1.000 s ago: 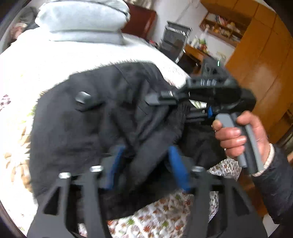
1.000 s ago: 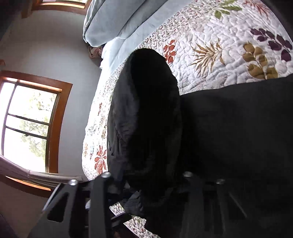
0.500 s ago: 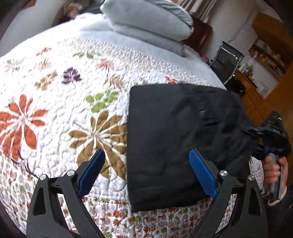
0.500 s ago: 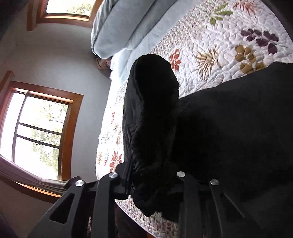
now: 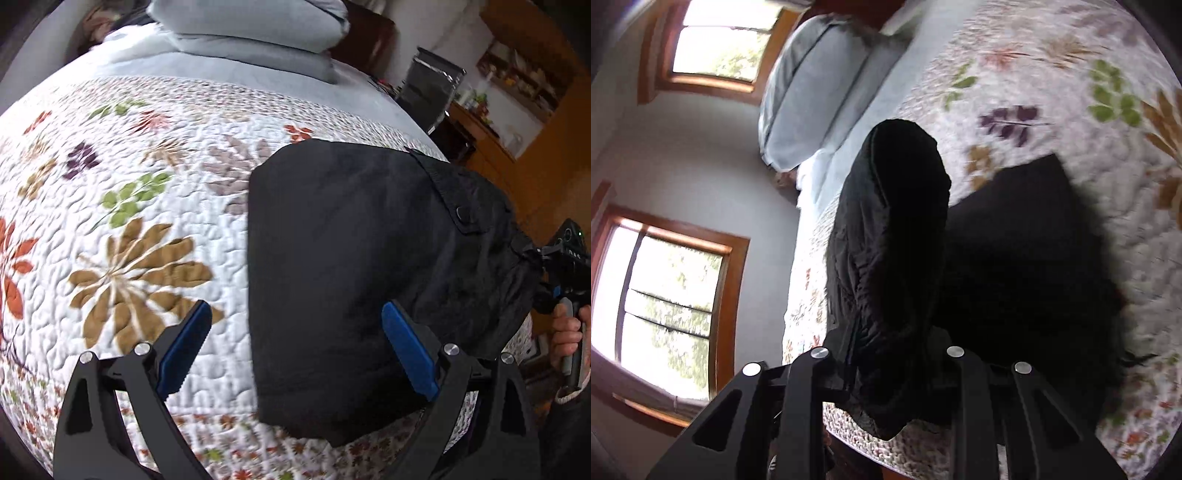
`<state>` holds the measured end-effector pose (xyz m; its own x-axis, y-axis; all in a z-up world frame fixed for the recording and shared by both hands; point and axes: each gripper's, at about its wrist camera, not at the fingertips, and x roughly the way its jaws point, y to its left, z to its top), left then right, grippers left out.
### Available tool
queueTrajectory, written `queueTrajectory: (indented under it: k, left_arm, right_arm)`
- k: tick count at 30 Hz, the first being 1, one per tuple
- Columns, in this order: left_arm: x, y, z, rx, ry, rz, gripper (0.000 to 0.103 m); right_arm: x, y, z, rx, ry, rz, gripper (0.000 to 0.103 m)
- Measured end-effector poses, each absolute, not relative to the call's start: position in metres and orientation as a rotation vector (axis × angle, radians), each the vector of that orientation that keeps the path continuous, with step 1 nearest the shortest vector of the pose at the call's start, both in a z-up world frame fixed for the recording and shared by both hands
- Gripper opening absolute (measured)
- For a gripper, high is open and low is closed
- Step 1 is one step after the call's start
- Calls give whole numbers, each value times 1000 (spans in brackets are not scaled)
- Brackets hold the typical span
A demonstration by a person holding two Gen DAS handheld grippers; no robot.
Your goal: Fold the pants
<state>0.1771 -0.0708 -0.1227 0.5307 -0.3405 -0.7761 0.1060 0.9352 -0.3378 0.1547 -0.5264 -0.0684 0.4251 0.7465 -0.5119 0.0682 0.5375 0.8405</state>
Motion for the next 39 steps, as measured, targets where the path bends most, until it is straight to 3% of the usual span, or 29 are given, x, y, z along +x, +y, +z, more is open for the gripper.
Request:
queueTrajectory:
  k: [26, 34, 39]
  left_arm:
    - [184, -107, -138, -164, 1002, -286, 98]
    - [178, -112, -131, -129, 976, -289, 97]
    - [174, -115, -119, -105, 935, -299, 97]
  right_arm:
    - [129, -570, -140, 1045, 1103, 415, 29]
    - [119, -578, -132, 1018, 1100, 378, 37]
    - [99, -580, -96, 824, 1063, 281, 42]
